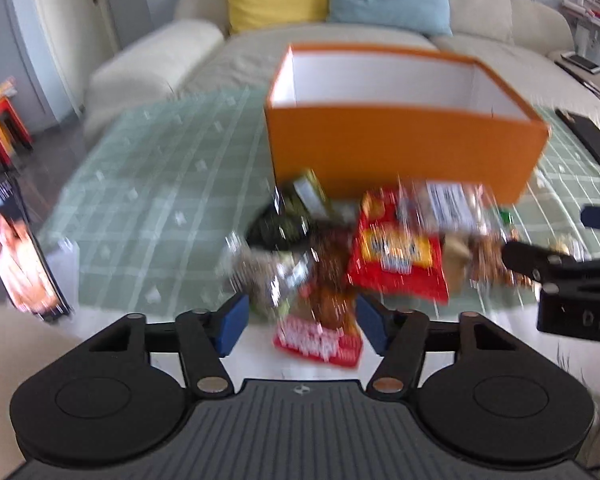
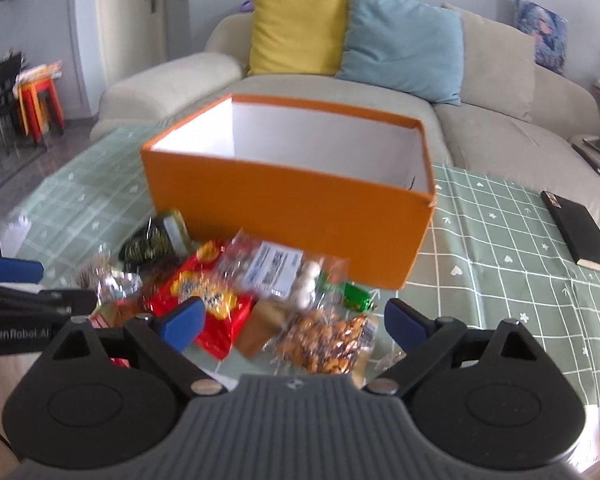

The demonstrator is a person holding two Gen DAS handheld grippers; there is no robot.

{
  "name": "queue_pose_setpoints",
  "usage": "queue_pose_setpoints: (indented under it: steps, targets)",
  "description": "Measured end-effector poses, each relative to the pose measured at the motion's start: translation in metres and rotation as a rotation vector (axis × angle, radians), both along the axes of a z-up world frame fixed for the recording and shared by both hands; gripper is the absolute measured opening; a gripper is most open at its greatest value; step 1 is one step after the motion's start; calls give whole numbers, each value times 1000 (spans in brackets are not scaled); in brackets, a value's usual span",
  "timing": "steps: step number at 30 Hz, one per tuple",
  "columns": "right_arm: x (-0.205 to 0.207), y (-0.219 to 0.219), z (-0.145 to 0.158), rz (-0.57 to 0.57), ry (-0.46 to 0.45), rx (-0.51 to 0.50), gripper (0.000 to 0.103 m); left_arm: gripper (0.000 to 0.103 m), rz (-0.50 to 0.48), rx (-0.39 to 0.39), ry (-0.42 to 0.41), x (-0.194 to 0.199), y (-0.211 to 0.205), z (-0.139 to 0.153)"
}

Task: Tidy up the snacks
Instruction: 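Move both grippers back down toward the remaining snacks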

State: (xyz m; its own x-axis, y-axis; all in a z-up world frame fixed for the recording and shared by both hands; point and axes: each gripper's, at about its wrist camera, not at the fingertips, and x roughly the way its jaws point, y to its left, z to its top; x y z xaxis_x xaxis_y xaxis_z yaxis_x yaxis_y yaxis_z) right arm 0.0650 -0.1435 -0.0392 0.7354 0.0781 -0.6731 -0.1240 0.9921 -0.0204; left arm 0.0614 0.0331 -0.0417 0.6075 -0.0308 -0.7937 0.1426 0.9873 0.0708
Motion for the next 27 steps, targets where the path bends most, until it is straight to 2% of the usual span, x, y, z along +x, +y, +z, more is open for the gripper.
queue_pose_setpoints:
  steps: [4, 7, 9, 11, 16, 21, 23, 27]
  targets:
    - [5, 2, -15, 20, 34, -27, 94, 74, -32, -5, 3, -7, 2, -10]
    - [11, -1, -25, 17, 76, -10, 94, 75, 4, -25, -6, -5, 9, -9]
    - [13, -2, -29, 19, 91, 6, 94, 83, 35, -45, -24, 0, 16, -5]
    - [15, -2, -32, 30, 94, 21, 94, 86, 45, -24, -16, 11, 20, -2]
    - [20, 3, -36, 54, 100, 14, 93, 87, 48, 35, 61, 43, 29, -5]
    - [26, -1, -39, 34, 107, 27, 93, 89, -12, 171, 113, 65, 22, -22]
    - [28, -5, -39, 21, 109, 30, 93, 89, -37, 187, 130, 69, 19, -29]
    - [28, -14, -44, -9, 108, 25, 93, 89, -39, 171, 146, 75, 18, -37]
